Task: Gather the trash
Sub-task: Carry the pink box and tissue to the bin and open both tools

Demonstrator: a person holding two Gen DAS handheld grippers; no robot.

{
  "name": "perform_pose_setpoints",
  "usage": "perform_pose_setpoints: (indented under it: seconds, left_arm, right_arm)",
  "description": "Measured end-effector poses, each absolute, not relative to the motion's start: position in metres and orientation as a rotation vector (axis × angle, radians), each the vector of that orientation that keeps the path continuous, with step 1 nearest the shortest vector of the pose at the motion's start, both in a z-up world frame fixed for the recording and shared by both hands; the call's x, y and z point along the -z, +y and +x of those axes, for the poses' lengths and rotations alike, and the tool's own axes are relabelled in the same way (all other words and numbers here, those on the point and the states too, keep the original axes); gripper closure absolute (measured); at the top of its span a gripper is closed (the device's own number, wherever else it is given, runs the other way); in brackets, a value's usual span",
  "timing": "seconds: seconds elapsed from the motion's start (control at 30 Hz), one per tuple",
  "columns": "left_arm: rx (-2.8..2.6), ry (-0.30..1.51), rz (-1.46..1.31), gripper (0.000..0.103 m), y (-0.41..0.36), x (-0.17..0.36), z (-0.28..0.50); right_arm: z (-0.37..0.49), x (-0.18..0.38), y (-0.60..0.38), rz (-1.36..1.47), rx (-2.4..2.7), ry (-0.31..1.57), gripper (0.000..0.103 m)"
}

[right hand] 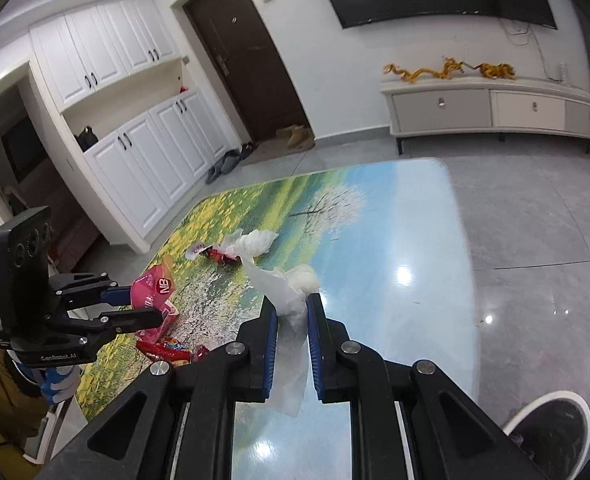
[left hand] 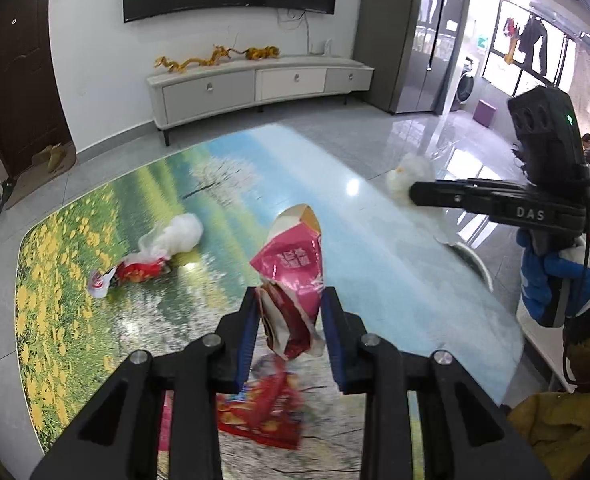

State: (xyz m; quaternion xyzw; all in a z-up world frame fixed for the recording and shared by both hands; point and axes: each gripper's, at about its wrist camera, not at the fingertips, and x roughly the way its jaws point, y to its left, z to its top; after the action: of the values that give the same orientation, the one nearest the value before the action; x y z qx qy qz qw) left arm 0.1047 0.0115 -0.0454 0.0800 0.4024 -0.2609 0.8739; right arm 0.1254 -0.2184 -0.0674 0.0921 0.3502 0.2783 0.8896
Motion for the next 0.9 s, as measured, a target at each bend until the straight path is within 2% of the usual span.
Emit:
perform_pose_setpoints:
  seconds: [0.17,0.37,0.63,0.9]
  left_arm:
    - [0.596,0.818,0.186,0.074,-0.02,0.037,0.093]
    - [0.707,0.816,0.246,0.074,-0.093,0.037,0.088]
    - [0.871,0.881,0.323,0.074,-0.231,0.055,0.09]
    - [0.944,0.993,0.373,0.074,-0.347,0.102,0.106]
  right_arm:
    - [0.09,0.063,-0.275,0.223,-0.458,0.69,0.089]
    - [0.045,0.079,-0.355,0.287,-0.266,0.674,0.089]
    - [0.016,0.129,-0.456,0.446,-0.051,0.709,0.089]
    - [0.018,0.186,-0.517,0.553,0.033,0.79,0.089]
